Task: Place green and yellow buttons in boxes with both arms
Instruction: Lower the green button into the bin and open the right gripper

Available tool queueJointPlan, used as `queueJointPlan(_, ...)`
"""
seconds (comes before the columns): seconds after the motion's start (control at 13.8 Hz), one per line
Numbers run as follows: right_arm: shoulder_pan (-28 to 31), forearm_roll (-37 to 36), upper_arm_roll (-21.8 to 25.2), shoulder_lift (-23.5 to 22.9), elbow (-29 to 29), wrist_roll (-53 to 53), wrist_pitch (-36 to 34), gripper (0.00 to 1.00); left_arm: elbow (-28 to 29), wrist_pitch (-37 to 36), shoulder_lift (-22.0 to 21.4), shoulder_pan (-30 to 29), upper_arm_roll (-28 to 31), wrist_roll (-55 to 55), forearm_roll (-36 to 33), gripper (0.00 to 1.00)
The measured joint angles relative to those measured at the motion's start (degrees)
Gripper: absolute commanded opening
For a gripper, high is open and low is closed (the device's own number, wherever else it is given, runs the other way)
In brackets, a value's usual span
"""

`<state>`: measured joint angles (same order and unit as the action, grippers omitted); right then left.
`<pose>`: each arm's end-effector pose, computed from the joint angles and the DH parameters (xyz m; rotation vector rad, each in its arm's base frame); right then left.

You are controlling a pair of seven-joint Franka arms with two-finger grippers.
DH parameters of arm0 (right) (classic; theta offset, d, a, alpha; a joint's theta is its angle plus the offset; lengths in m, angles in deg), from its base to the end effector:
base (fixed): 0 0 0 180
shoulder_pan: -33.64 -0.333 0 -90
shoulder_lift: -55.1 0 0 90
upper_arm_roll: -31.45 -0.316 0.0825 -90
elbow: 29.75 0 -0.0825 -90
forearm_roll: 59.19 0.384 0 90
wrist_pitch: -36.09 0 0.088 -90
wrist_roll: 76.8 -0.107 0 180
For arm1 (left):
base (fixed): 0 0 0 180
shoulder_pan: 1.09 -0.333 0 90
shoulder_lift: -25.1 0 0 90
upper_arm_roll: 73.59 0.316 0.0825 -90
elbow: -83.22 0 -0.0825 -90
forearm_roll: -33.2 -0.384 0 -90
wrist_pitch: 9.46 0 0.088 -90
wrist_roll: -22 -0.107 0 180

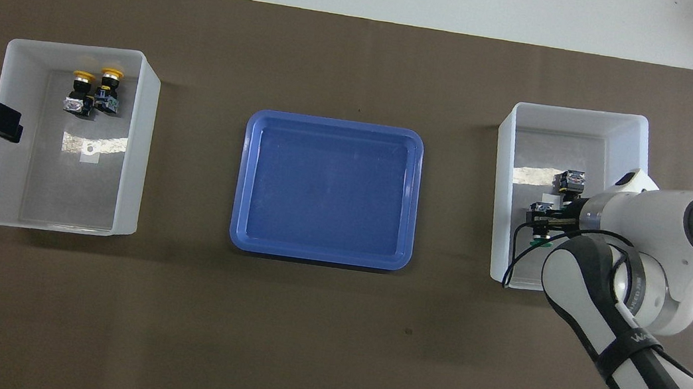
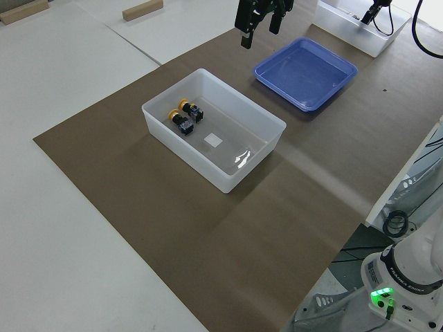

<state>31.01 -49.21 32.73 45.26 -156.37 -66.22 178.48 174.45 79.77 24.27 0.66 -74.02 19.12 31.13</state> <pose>0.5580 0.0125 0.3114 -3.0339 -0.1156 -0.1702 0.5480 -0.0170 0.6213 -3.1023 0.1369 0.0321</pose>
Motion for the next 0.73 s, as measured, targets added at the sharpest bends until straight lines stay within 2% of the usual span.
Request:
queueJointPlan(0.07, 0.0, 0.0, 0.0, 0.0, 0.0, 0.1, 0.1, 0.61, 0.0, 0.0, 0.0, 0.0, 0.1, 0.0, 0.0, 1.00)
queueJointPlan(0.15, 0.1, 0.0, 0.0, 0.0, 0.0, 0.7, 0.2, 0.68, 0.0, 0.0, 0.0, -0.1, 0.1, 0.0, 0.0, 1.00)
queueJointPlan(0.22, 0.2, 0.0, 0.1, 0.0, 0.0, 1.6, 0.2, 0.81, 0.0, 0.0, 0.0, -0.1, 0.1, 0.0, 0.0, 1.00)
queueJointPlan(0.29, 0.4, 0.0, 0.1, 0.0, 0.0, 2.3, 0.3, 1.00, 0.0, 0.1, 0.0, -0.1, 0.1, 0.0, 0.0, 1.00)
queueJointPlan(0.73, 0.7, 0.1, 0.1, 1.6, 2.1, 1.9, -1.0, 1.00, 0.0, 1.1, 0.0, -0.1, 0.1, 0.0, 0.0, 1.00)
